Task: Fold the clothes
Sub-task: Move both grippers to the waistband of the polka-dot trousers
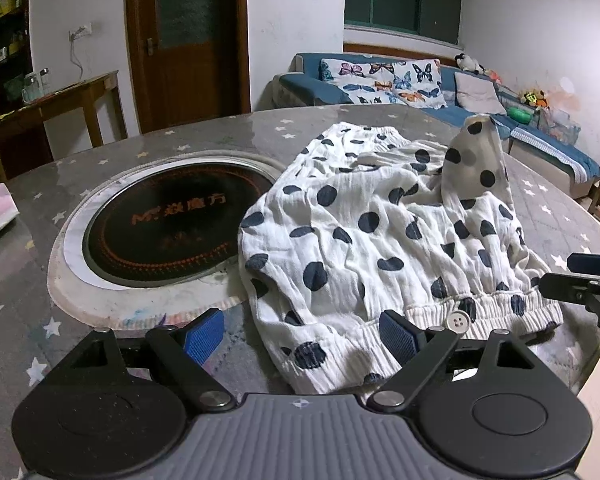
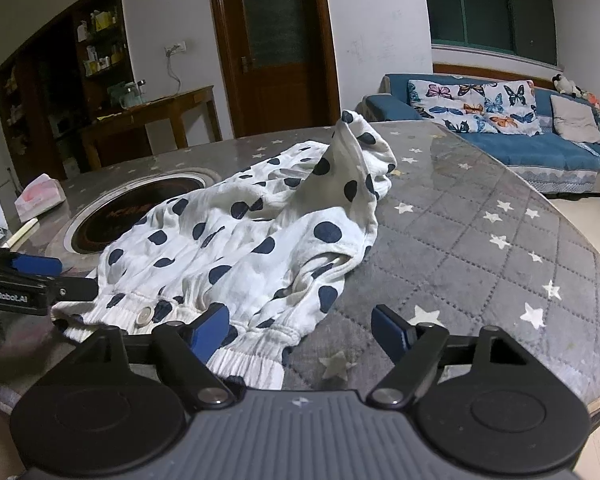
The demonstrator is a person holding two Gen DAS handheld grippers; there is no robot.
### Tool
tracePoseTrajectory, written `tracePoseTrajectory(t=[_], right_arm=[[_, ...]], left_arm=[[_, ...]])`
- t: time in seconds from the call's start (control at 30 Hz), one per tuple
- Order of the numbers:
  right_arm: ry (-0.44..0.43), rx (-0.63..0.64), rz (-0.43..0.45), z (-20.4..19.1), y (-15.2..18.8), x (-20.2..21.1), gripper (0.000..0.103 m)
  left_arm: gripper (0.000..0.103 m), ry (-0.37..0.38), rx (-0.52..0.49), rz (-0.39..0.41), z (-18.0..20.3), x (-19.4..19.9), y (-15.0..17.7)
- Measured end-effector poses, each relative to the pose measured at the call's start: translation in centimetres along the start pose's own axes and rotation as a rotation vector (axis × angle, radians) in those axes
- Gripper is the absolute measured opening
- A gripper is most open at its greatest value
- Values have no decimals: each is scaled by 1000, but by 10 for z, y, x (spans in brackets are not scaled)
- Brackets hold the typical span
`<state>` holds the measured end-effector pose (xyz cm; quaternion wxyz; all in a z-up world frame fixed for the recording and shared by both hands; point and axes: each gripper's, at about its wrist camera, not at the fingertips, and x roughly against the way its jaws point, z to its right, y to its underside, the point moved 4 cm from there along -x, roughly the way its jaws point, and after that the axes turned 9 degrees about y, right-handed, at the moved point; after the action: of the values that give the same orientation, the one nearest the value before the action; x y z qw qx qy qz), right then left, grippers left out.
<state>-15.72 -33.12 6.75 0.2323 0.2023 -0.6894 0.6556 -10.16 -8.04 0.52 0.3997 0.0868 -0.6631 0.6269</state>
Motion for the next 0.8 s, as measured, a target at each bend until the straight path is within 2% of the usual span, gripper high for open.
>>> tracePoseTrajectory(t=[0.33,0.5,0.53,0.6,0.8], right_arm=[[-34,0,-27,-4,5,-6,64],[-51,9,-40,-10,7,-10,54],[-54,10,-42,-11,7,-11,50],[-61,14,-48,-14,8,-13,48],[-83,14,-54,-18,9,-13,33]], left_arm=[[86,0,9,-15,-1,-2,3],[80,4,16,-31,-6,-7,5],[76,7,21,-37,-8,-8,6],[69,24,31,-43,-10,-10,6],[39,95,36,-44,-7,-12,7]])
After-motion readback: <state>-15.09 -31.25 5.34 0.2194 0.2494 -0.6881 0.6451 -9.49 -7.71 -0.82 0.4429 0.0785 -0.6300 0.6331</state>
